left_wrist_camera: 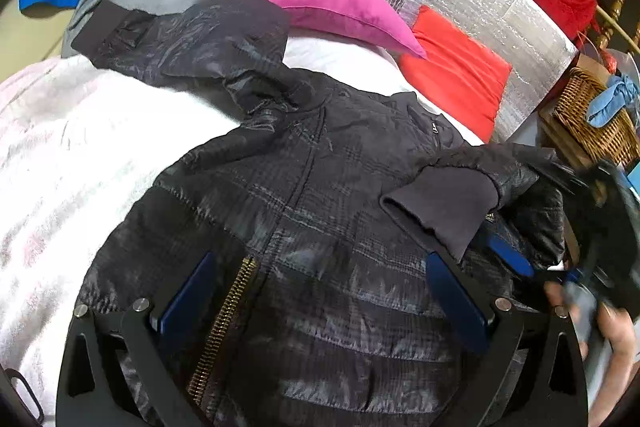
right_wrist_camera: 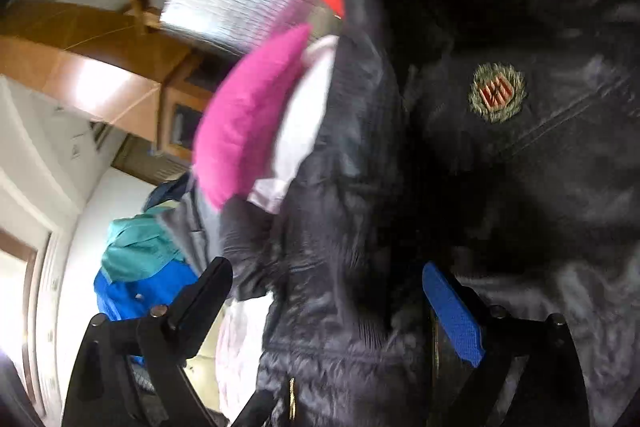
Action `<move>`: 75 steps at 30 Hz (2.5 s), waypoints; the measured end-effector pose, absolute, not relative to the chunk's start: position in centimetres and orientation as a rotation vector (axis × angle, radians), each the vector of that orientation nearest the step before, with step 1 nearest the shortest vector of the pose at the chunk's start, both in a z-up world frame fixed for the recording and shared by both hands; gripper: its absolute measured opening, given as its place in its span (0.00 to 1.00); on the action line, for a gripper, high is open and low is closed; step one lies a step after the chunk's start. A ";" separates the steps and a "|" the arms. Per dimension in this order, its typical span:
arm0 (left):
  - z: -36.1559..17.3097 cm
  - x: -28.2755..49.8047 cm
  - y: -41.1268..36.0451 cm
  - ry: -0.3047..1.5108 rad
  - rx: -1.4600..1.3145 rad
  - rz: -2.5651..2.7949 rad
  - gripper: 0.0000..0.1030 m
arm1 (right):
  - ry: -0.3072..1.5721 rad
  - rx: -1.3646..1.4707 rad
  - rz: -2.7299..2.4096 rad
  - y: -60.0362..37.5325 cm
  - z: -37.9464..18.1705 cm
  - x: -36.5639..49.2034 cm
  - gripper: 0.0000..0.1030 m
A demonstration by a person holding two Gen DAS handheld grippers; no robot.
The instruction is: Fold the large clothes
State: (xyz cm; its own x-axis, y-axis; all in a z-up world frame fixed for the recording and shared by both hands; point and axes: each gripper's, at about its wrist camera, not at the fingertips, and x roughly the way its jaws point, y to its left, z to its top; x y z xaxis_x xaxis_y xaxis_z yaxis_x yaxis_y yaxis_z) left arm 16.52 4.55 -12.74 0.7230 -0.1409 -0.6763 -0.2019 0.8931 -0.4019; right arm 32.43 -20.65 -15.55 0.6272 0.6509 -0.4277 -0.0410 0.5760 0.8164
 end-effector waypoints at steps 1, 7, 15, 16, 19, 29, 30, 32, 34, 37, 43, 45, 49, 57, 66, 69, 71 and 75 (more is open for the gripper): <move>-12.9 16.5 4.7 0.773 -0.499 0.025 1.00 | 0.780 0.864 0.468 -21.0 -15.0 31.2 0.95; -13.4 17.0 5.9 0.857 -0.858 -0.229 1.00 | 0.603 0.853 0.378 -26.1 -14.7 23.2 0.95; -12.8 23.4 2.5 0.977 -1.145 -0.415 1.00 | 0.509 0.917 0.293 -28.9 -15.1 19.1 0.95; -13.0 24.5 2.4 0.980 -1.158 -0.407 1.00 | 0.511 0.910 0.295 -28.9 -15.2 19.0 0.95; -14.5 26.9 1.8 1.029 -1.171 -0.357 0.99 | 0.522 0.926 0.315 -28.0 -15.3 20.0 0.95; -16.9 29.8 0.4 1.106 -1.141 -0.285 0.59 | 0.507 0.949 0.335 -28.5 -15.7 19.8 0.95; -17.5 30.0 0.3 1.138 -1.128 -0.268 0.29 | 0.507 0.949 0.335 -28.5 -15.7 19.8 0.95; -17.7 30.3 0.3 1.166 -1.082 -0.256 0.09 | 0.508 0.946 0.335 -28.5 -15.7 19.7 0.95; -16.2 30.2 0.4 1.122 -0.983 -0.231 0.07 | 0.511 0.945 0.333 -28.4 -15.7 19.8 0.95; -12.9 30.8 1.0 1.058 -0.843 -0.209 0.06 | 0.515 0.941 0.328 -28.3 -15.8 19.8 0.95; -3.9 32.0 4.4 0.827 -0.560 -0.089 0.06 | 0.517 0.938 0.326 -28.3 -15.8 19.9 0.95; -2.6 32.5 5.2 0.794 -0.499 -0.058 0.06 | 0.519 0.940 0.327 -28.2 -15.8 19.9 0.95; -3.5 33.4 5.2 0.810 -0.394 -0.018 0.06 | 0.518 0.955 0.327 -28.5 -15.9 20.0 0.95; -7.0 33.6 5.5 0.855 -0.355 -0.001 0.06 | 0.523 1.233 0.357 -33.3 -15.8 21.7 0.95; -5.9 34.0 5.7 0.813 -0.354 -0.020 0.06 | 0.739 1.380 0.153 -38.3 -18.6 32.0 0.89; -6.0 33.9 5.8 0.805 -0.349 -0.018 0.06 | 0.739 1.320 0.101 -39.0 -18.8 32.6 0.10; -6.8 34.1 5.8 0.811 -0.343 -0.017 0.06 | 0.697 1.168 0.050 -39.1 -17.0 32.1 0.10; -10.8 34.9 4.8 0.901 -0.302 0.023 0.06 | 0.776 1.041 -0.036 -39.3 -18.1 32.5 0.17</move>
